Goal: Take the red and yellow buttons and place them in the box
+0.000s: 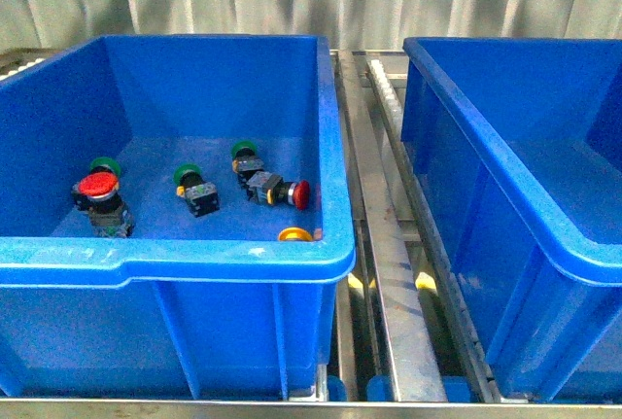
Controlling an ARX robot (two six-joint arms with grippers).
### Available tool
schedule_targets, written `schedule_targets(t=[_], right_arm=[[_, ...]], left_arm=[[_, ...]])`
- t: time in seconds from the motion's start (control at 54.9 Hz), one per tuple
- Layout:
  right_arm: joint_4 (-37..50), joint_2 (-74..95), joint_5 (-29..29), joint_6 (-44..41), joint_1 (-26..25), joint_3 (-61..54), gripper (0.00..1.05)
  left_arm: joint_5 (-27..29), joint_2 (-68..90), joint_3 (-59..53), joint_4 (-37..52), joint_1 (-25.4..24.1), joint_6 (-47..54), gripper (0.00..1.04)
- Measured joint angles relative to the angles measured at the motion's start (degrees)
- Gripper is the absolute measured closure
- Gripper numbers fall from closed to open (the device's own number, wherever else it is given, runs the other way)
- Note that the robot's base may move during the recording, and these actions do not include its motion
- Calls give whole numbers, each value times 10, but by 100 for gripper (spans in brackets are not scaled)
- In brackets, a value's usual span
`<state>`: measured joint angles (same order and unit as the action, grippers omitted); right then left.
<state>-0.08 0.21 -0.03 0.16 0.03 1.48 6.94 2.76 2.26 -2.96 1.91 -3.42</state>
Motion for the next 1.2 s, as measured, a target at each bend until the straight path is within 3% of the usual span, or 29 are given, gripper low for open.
schedule_targets(t=[0.055, 0.109, 0.182, 0.237, 0.365, 0.656, 0.766, 0.984, 1.203], right_arm=[[0, 0, 2, 0, 0, 0, 6], [0, 0, 2, 0, 0, 0, 6], [0, 0, 1, 0, 0, 0, 6], [0, 0, 0, 0, 0, 0, 6], [0, 0, 1, 0, 0, 0, 6], [0, 0, 1, 0, 0, 0, 6], [0, 0, 0, 0, 0, 0, 6], [0, 0, 1, 0, 0, 0, 6], [0, 0, 0, 0, 0, 0, 6]], left_arm=[[206, 106, 61, -78, 80, -87, 8], [317, 194, 120, -77, 126, -144, 8], [444, 326, 234, -10, 181, -150, 8], [468, 405, 305, 33, 198, -123, 8], [445, 539, 419, 48, 212, -84, 8], [295, 766, 613, -19, 165, -35, 8], [245, 805, 653, -44, 147, -24, 8], [205, 883, 711, -63, 94, 22, 8], [168, 944, 721, -43, 87, 44, 8]])
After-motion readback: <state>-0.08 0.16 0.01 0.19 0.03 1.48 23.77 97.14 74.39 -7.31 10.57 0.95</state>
